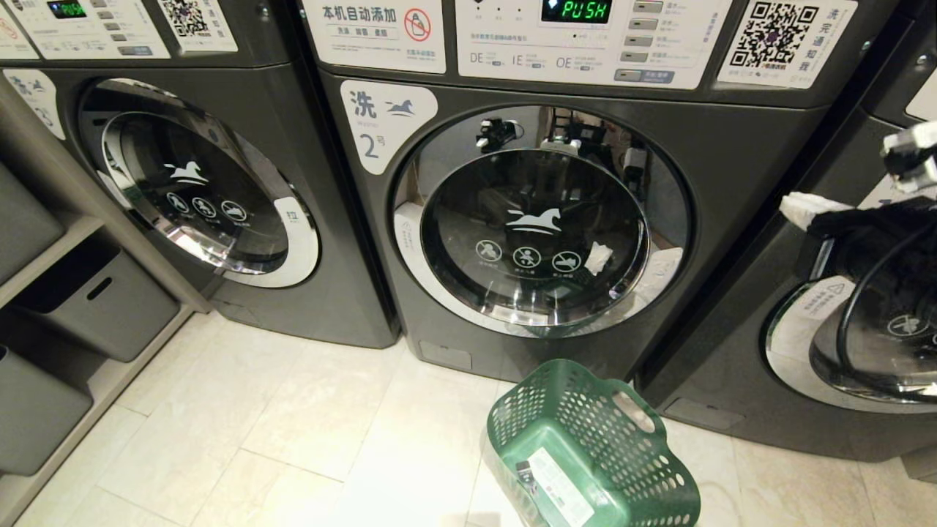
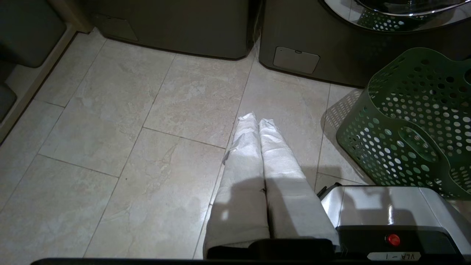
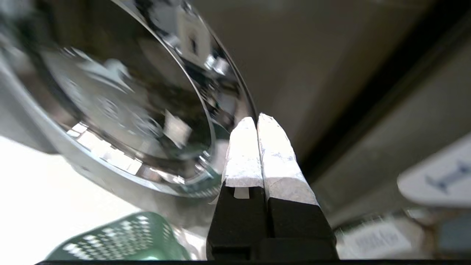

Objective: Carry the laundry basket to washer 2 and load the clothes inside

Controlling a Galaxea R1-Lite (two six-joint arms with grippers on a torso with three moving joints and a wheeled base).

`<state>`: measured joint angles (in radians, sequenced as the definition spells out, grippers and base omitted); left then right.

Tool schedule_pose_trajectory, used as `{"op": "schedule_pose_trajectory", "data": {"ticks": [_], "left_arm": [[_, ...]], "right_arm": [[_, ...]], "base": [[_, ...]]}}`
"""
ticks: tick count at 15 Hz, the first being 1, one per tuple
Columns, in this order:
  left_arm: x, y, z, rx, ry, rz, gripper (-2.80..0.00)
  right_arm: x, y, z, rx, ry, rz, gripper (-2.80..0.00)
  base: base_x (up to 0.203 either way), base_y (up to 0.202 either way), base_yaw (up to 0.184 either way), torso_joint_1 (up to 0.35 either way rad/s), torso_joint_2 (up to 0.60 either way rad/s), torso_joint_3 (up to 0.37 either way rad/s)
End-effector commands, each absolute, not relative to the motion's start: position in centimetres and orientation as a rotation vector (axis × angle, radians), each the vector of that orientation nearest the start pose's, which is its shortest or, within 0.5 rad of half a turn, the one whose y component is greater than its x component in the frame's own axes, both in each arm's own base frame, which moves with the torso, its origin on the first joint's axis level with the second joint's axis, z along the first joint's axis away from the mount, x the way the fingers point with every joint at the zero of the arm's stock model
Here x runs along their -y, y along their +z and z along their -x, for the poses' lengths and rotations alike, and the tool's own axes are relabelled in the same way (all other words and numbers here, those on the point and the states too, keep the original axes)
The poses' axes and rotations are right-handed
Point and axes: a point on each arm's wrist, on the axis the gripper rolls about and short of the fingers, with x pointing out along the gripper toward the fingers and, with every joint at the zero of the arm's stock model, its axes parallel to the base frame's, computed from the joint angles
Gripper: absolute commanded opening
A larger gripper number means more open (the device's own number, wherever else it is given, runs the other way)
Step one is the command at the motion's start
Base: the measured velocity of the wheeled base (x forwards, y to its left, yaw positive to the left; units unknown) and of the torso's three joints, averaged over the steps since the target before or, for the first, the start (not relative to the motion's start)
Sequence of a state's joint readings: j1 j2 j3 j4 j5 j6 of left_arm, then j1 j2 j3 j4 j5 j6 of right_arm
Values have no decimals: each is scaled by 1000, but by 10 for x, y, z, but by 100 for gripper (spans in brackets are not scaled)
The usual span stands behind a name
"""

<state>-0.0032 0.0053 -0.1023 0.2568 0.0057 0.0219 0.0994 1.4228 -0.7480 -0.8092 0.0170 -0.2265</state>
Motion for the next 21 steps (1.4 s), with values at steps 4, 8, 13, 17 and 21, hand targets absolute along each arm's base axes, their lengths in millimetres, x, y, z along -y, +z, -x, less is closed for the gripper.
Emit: {"op": "schedule_pose_trajectory", "data": {"ticks": [4,8,13,17,21], "left_arm": [[0,77,33,-156,1,-22,-280],[0,77,33,-156,1,-22,-280],[0,77,33,-156,1,-22,-280],[0,77,33,-156,1,-22,-280],[0,77,33,-156,1,-22,-280]], "right_arm": [[-91,312,-215,169,425,112,-280],[-128,314,-255,134,499,-26,-280],[-143,333,-302,305,374,-63,-280],[-146,361,-324,466,309,-47,-280],[-150,357,-335,465,300,-28,-280]], "base": [[0,0,0,0,0,0],[0,0,0,0,0,0],[0,0,0,0,0,0],[0,0,0,0,0,0],[0,0,0,0,0,0]]}}
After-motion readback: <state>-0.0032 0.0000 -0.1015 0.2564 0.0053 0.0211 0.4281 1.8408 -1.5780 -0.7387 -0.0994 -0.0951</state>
